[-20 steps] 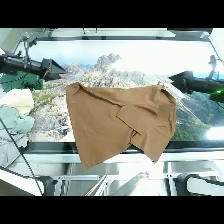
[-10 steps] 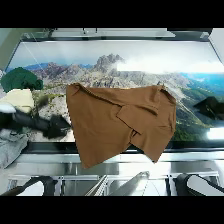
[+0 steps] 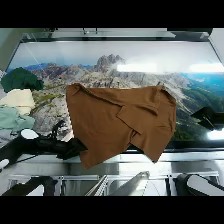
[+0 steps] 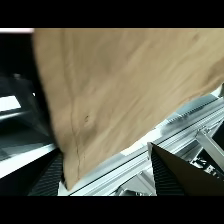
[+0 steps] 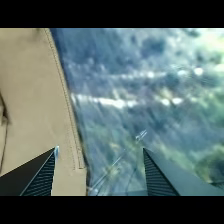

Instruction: Fold the shirts.

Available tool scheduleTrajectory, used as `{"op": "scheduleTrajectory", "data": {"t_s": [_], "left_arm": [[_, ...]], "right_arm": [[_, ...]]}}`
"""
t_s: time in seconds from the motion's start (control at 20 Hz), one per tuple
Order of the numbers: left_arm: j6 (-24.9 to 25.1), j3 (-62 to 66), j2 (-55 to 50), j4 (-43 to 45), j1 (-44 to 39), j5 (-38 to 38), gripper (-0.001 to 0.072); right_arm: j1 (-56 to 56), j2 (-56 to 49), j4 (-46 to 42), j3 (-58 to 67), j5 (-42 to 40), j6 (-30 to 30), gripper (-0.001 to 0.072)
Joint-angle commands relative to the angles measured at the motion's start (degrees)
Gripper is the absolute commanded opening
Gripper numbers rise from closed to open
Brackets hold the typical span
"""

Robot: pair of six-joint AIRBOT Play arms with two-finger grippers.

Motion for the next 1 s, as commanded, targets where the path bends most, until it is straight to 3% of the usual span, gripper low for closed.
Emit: {"op": "scheduleTrajectory", "data": {"t_s": [0.0,0.05,0.1,0.2,0.25,0.3,0.4,0.45,0.55,0.6,0.65,0.8,0.95], "left_arm": [[0.1,2.8,-8.0,1.4,-5.5,6.1,0.0548],[1.5,4.5,-10.3,0.5,-6.8,5.9,0.0457],[2.5,5.9,-12.0,-1.2,-7.9,6.1,0.0418],[5.8,8.3,-14.7,-5.8,-9.8,6.0,0.0418],[6.5,9.5,-15.6,-6.6,-10.6,5.7,0.0310],[6.5,10.3,-16.2,-6.4,-11.1,5.5,0.0019],[6.5,11.1,-16.0,-6.0,-10.6,5.2,0.0016],[6.5,11.3,-15.6,-5.7,-9.7,4.7,0.0016],[6.5,11.3,-14.0,-5.8,-6.8,3.2,0.0016],[6.5,11.3,-12.9,-5.8,-4.9,2.3,0.0016],[6.7,11.3,-11.3,-5.9,-2.5,1.3,0.0016],[7.6,11.3,-4.7,-6.0,6.5,-4.3,0.0016],[8.2,15.7,5.5,-6.5,19.1,-16.4,0.0015]], "right_arm": [[0.0,-2.5,0.0,-0.4,2.4,0.1,0.0600],[0.0,-3.8,0.0,-1.2,3.2,-0.1,0.0600],[0.0,-4.9,0.3,-2.4,3.2,-0.3,0.0600],[0.8,-7.5,5.3,-6.7,2.2,-3.6,0.0600],[1.7,-8.8,8.7,-8.8,1.3,-6.0,0.0600],[2.9,-10.0,11.5,-10.4,0.3,-7.6,0.0599],[6.6,-12.6,14.5,-11.5,-1.5,-9.1,0.0592],[8.8,-13.7,15.7,-11.5,-2.1,-9.7,0.0529],[12.3,-15.3,21.8,-11.3,-2.5,-13.7,0.0343],[13.7,-15.4,25.3,-11.1,-2.4,-14.7,0.0158],[14.6,-15.3,28.8,-10.6,-1.6,-16.4,0.0029],[14.7,-13.2,34.1,-6.4,7.4,-18.9,0.0029],[12.9,-3.7,34.8,1.6,13.9,-15.6,0.0028]]}}
